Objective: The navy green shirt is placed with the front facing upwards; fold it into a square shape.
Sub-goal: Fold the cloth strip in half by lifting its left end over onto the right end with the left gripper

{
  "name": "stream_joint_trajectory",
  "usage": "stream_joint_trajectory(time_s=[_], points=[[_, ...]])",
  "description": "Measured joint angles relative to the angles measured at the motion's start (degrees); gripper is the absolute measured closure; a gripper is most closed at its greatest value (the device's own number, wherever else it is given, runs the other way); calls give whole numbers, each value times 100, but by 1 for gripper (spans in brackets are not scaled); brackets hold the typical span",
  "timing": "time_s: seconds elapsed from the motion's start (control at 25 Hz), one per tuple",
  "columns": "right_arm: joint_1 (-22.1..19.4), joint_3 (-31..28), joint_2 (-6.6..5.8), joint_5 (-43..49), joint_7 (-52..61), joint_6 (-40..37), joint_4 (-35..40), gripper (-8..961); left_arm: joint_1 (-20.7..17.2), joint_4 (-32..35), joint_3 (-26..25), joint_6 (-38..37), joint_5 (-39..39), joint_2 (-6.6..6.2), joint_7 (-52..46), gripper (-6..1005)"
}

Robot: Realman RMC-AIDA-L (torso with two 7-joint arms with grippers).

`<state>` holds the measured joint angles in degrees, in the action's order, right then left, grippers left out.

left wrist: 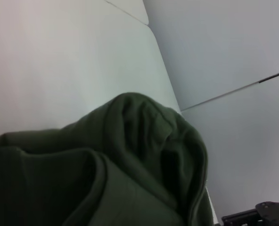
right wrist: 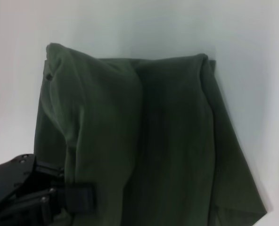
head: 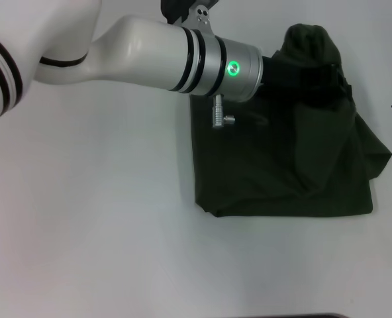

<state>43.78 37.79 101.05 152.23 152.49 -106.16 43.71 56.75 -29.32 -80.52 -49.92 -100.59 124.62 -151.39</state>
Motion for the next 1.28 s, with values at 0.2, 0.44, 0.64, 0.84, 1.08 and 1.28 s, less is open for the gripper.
stream_joint_trajectory(time_s=[0.2,0.44,0.64,0.84,1.08,1.28], points=[[13,0,1,0,0,0,-3,128,-2,-20,202,55,-232,0,70,913],[50,0,15,36,0,9,-3,128,-12,98,188,75,-335,0,80,911],[53,62,20,40,0,40,-19,128,-24,164,209,177,-472,0,122,910],[52,88,20,49,0,64,-28,128,-29,147,219,154,-524,0,130,749],[52,141,20,53,0,79,-29,128,-23,123,270,58,-646,0,160,513],[54,155,20,53,0,87,-29,128,-29,120,277,-153,-837,0,258,340]])
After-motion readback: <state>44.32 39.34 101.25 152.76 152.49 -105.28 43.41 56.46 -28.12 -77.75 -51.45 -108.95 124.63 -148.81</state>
